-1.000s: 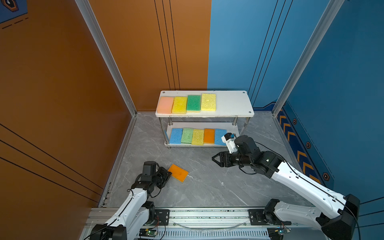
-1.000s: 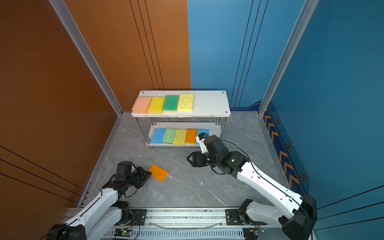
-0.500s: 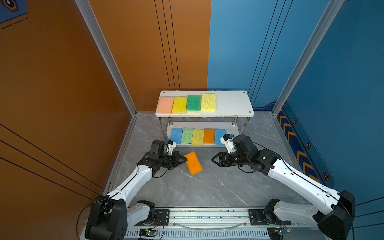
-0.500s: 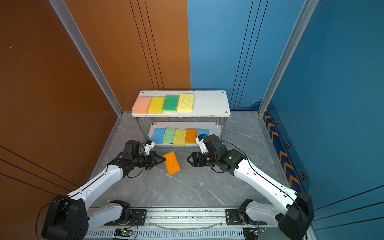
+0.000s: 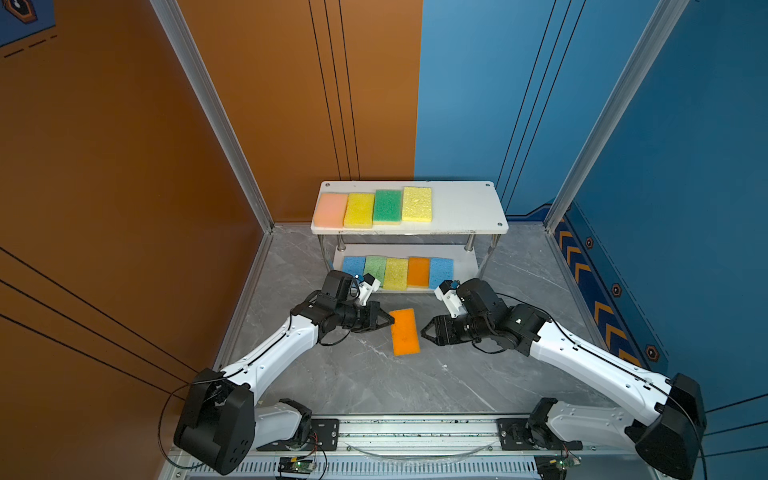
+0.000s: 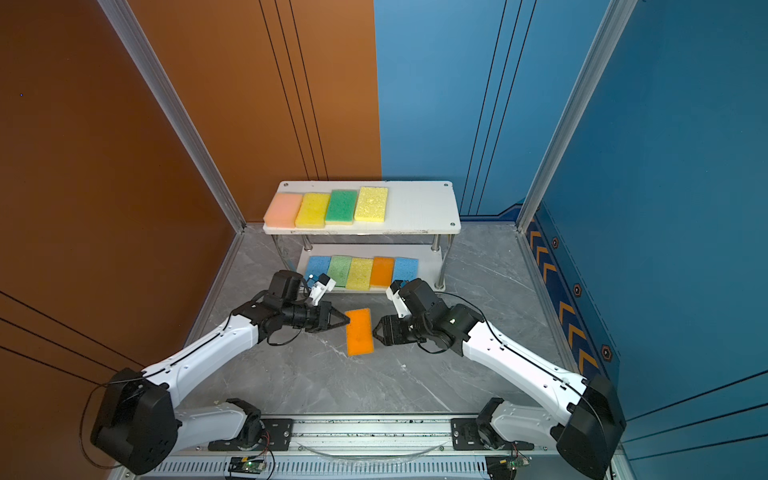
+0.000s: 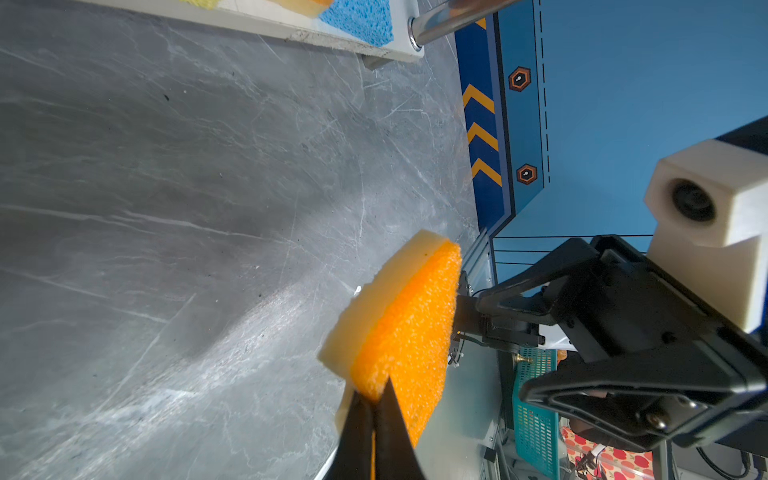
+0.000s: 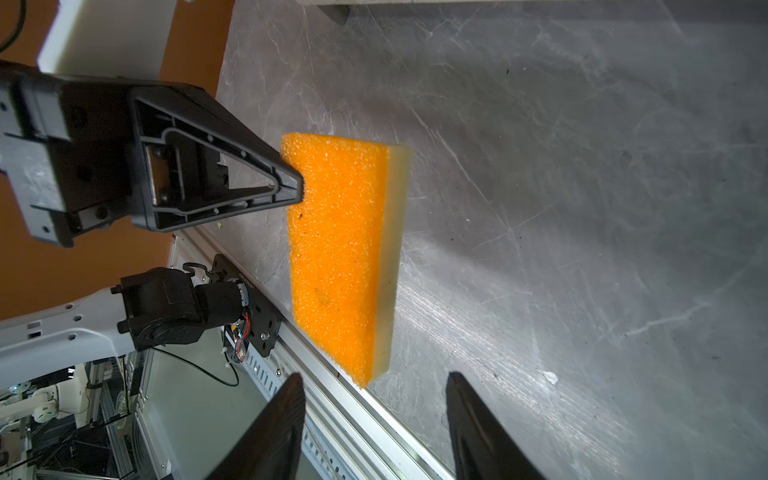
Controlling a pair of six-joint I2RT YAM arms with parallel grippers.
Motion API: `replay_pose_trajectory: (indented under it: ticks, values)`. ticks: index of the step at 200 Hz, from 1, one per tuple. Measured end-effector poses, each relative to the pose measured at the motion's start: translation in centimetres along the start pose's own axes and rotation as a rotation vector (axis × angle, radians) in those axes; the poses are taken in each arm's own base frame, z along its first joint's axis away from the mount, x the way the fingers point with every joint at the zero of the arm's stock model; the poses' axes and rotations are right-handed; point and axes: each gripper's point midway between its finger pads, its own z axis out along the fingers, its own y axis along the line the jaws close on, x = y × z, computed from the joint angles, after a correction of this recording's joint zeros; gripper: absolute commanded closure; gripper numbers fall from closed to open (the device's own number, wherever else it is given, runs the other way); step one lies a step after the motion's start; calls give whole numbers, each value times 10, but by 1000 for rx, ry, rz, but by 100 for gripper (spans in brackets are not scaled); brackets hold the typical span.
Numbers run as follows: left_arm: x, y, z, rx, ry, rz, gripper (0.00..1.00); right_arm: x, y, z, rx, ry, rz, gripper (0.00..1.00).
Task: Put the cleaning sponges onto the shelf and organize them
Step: 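Grip the upright orange sponge with the right gripper while the left gripper holds it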
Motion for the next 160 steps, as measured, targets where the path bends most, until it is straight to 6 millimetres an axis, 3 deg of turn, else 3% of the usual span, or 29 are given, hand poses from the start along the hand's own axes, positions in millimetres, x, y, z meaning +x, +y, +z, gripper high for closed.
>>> replay_pose_trajectory:
  ticks: [61, 125, 160]
  values:
    - [1, -4, 0, 7, 1, -6, 100, 9, 4, 25, 1, 50, 4, 54]
    - [0, -6, -1, 11, -4, -20, 100, 8, 10, 29, -15, 44, 2, 62]
    - [-2, -9, -1, 18, -12, -20, 100, 8, 10, 30, -12, 41, 5, 75]
